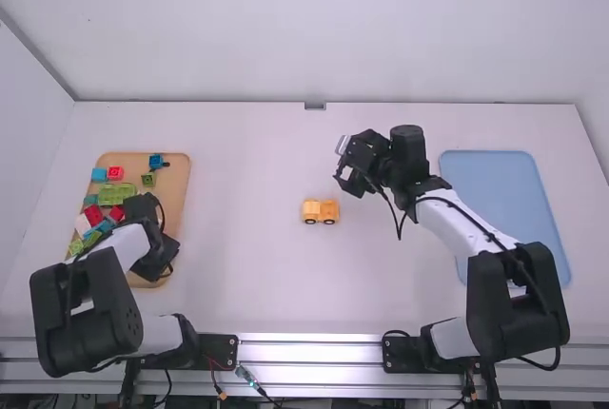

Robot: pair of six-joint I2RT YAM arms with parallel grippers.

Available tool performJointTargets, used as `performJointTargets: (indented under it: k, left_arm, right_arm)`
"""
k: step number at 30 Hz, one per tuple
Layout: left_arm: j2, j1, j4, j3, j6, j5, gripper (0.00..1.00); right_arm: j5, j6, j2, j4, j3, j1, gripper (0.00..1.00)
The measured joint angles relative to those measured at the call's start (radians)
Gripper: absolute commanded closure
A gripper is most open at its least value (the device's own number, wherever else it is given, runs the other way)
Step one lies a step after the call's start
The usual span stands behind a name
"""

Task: Assemble lego blocks to make yellow taxi

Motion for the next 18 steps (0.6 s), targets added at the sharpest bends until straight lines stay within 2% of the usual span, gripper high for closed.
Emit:
performJointTargets:
  k: [2,8,13,18]
  left_arm:
    - [0.0,0.0,0.003,0.0,0.009,0.003,0.38]
    - [-0.008,0.008,-0.006,0.002,0.01,0.013,0.39]
    - [-0.008,0.008,-0.008,0.003,-0.001,0.026,0.44]
    - [-0.008,0.008,-0.02,0.009,-0.051,0.039,0.43]
  right_arm:
    - [0.0,0.001,0.0,0.0,0.0,0.0,0.01]
    - [0.0,0.002,0.0,0.0,0.0,0.0,0.01]
    - [0.0,0.002,0.0,0.0,0.0,0.0,0.01]
    - [0.0,0.003,0.0,0.0,0.0,0.0,0.01]
